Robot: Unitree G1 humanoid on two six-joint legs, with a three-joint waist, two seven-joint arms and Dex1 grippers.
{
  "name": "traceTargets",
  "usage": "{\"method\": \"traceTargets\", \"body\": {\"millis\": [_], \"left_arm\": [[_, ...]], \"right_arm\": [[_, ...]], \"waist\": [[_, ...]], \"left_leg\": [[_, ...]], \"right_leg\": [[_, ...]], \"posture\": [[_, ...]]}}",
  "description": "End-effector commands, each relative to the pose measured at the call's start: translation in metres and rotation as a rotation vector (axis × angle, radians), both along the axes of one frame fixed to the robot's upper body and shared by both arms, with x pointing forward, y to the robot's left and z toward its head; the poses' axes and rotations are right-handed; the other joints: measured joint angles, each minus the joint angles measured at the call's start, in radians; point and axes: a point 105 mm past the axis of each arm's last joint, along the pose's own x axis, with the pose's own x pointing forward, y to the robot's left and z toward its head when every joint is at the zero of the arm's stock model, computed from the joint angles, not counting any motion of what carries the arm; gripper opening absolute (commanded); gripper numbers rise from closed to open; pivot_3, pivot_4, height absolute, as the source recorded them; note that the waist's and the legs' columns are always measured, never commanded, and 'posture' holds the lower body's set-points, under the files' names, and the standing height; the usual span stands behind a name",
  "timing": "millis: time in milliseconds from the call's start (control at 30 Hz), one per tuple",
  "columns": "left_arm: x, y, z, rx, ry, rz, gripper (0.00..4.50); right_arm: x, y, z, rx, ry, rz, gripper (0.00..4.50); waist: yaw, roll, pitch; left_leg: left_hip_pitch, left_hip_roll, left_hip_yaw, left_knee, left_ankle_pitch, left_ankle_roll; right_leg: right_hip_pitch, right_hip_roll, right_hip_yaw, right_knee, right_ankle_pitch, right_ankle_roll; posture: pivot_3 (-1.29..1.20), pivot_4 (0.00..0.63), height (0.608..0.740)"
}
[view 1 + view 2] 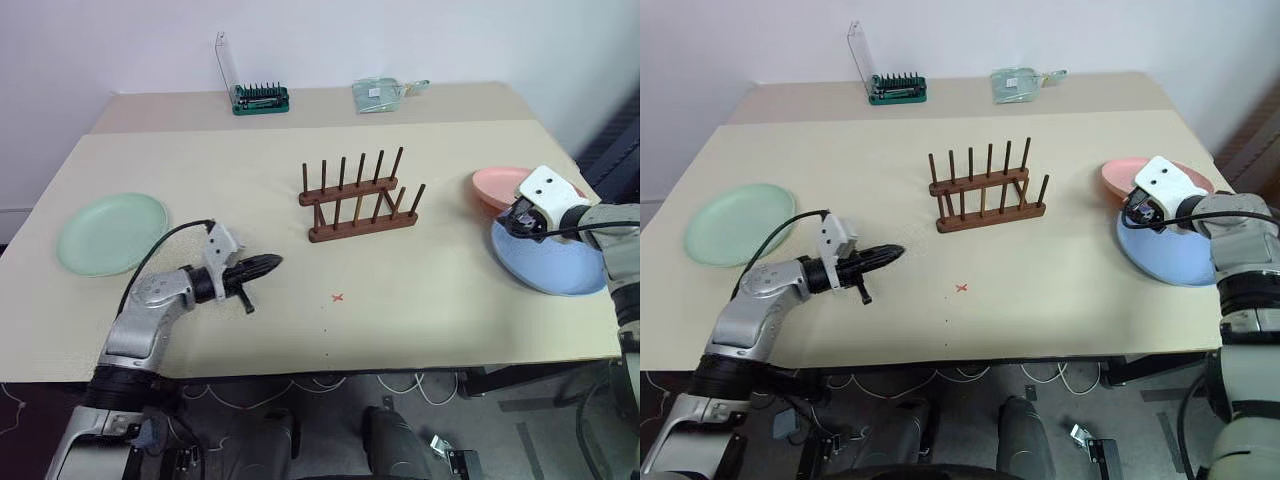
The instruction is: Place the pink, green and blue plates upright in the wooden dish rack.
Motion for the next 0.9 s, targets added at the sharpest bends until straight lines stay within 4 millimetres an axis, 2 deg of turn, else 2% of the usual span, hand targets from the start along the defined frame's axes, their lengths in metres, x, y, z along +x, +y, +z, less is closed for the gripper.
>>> {"method": "traceTargets", "body": {"millis": [33, 267, 367, 500, 667, 767, 833, 900], "left_arm": [[-0.015, -0.023, 0.011, -0.018, -0.021, -0.105, 0.0], [-0.026, -0.041, 0.006, -0.005, -0.004, -0.158, 0.0], [-0.028, -0.043, 0.006, -0.008, -0.004, -0.167, 0.0], [-0.029, -0.043, 0.005, -0.003, -0.005, -0.17, 0.0], [-0.027, -0.043, 0.004, -0.006, -0.015, -0.148, 0.0], [-0.025, -0.041, 0.004, -0.003, -0.02, -0.13, 0.0], [-0.023, -0.038, 0.005, 0.0, -0.02, -0.122, 0.0], [-0.021, -0.033, 0.005, 0.003, -0.023, -0.104, 0.0]], "right_arm": [[0.003, -0.011, 0.01, -0.065, -0.033, -0.013, 2.74], [0.006, -0.022, 0.001, -0.154, -0.018, -0.045, 2.74], [0.007, -0.021, 0.003, -0.162, -0.035, -0.038, 1.97], [0.009, -0.02, 0.007, -0.18, -0.067, -0.027, 0.13], [0.01, -0.02, 0.023, -0.295, -0.172, -0.007, 0.05], [0.01, -0.01, 0.039, -0.366, -0.255, 0.065, 0.05], [0.01, 0.008, 0.061, -0.395, -0.356, 0.148, 0.05], [0.006, 0.048, 0.089, -0.265, -0.478, 0.285, 0.05]], "waist": [[-0.002, 0.0, 0.0], [-0.007, 0.003, 0.002], [-0.005, 0.003, 0.002], [-0.005, 0.003, 0.002], [-0.005, 0.004, 0.002], [-0.005, 0.005, 0.003], [-0.005, 0.006, 0.004], [-0.008, 0.007, 0.004]], "left_leg": [[0.0, 0.0, 0.0, 0.0, 0.0, 0.0], [0.001, 0.0, 0.001, 0.0, 0.0, 0.0], [0.001, 0.0, 0.001, 0.0, 0.0, 0.0], [0.001, 0.0, 0.002, 0.0, 0.0, 0.0], [0.001, 0.0, 0.002, 0.0, 0.0, 0.0], [0.001, 0.0, 0.002, 0.0, 0.0, 0.0], [0.001, 0.0, 0.002, 0.0, 0.0, 0.0], [0.001, 0.0, 0.002, 0.0, 0.0, 0.0]], "right_leg": [[0.0, 0.0, 0.0, 0.0, 0.0, 0.0], [0.0, 0.0, 0.001, 0.001, 0.0, 0.0], [0.0, 0.0, 0.001, 0.001, 0.0, 0.0], [0.0, 0.0, 0.001, 0.001, 0.0, 0.0], [0.0, 0.001, 0.002, 0.001, 0.0, 0.0], [0.0, 0.001, 0.002, 0.001, 0.0, 0.0], [0.0, 0.001, 0.002, 0.001, 0.0, 0.0], [0.0, 0.001, 0.002, 0.001, 0.0, 0.0]], "posture": [[0.0, 0.15, 0.74], [0.0, 0.15, 0.74], [0.0, 0.15, 0.74], [0.0, 0.15, 0.74], [0.0, 0.15, 0.74], [0.0, 0.15, 0.74], [0.0, 0.15, 0.74], [0.0, 0.15, 0.74]]}}
